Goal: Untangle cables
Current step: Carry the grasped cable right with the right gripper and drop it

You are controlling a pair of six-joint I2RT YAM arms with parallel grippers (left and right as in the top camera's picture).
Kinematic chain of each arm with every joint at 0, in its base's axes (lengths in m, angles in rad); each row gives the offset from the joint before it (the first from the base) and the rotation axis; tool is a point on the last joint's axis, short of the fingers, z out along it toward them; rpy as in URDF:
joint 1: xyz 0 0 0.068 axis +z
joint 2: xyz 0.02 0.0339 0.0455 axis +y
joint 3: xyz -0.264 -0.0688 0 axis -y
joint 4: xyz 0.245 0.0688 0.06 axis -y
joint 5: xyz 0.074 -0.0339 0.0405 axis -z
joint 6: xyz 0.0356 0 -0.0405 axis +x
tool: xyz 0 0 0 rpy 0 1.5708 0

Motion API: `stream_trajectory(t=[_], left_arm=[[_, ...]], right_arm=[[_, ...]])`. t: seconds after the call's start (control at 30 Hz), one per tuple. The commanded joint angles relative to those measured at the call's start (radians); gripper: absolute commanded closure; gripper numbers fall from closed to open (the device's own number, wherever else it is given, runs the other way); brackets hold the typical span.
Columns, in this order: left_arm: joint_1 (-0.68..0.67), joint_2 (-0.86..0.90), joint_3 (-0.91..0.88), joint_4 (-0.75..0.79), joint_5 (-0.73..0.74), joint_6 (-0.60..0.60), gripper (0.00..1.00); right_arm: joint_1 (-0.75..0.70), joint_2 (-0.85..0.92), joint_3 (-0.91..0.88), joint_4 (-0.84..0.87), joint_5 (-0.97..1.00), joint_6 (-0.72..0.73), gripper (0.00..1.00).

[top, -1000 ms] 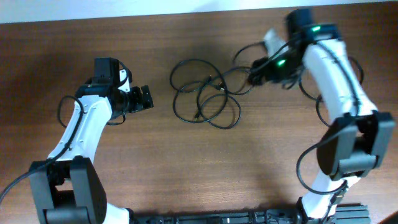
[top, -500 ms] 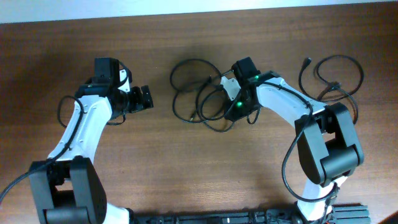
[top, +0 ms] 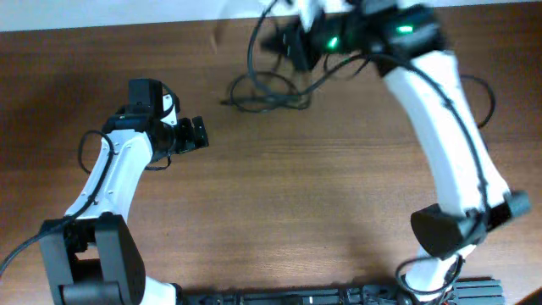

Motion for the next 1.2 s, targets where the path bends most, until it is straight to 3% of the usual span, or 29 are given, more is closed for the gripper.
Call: stream_trajectory(t=[0.0,0.1,0.27,0.5,0.63,0.73,0.9,1.17], left_arm=[[-0.002,0.010,0.001,-0.001,0.003,-0.010,0.01],[-0.002,0.010,0.001,-0.001,0.003,-0.009,0.01],[-0.002,0.010,0.001,-0.001,0.003,-0.009,0.01],[-0.002,0.010,0.001,-0.001,0.003,-0.009,0.01],[-0.002,0.010,0.001,-0.002,0.003,-0.009,0.01],[-0.002,0.010,0.001,-0.002,0.003,-0.010,0.01],[-0.002,0.010,0.001,-0.002,0.003,-0.009,0.01],[-0.002,0.010,0.001,-0.006,0.003,-0.010,0.01]], right_arm=[[0.006,-0.041,0.280,0.002,-0.026,-0.016,0.96],[0.005,-0.041,0.444,0.010,0.037,-0.016,0.96],[0.005,-0.041,0.634,0.006,0.336,-0.013,0.96],[-0.033,-0.005,0.640,-0.180,0.976,-0.013,0.96],[-0.161,0.011,0.544,-0.205,1.329,0.049,0.96],[-0.269,0.011,0.466,-0.220,1.476,0.119,0.96],[-0.409,0.011,0.324,-0.278,1.479,0.224,0.96],[-0.599,0.011,-0.111,-0.265,1.177,0.288,0.96]])
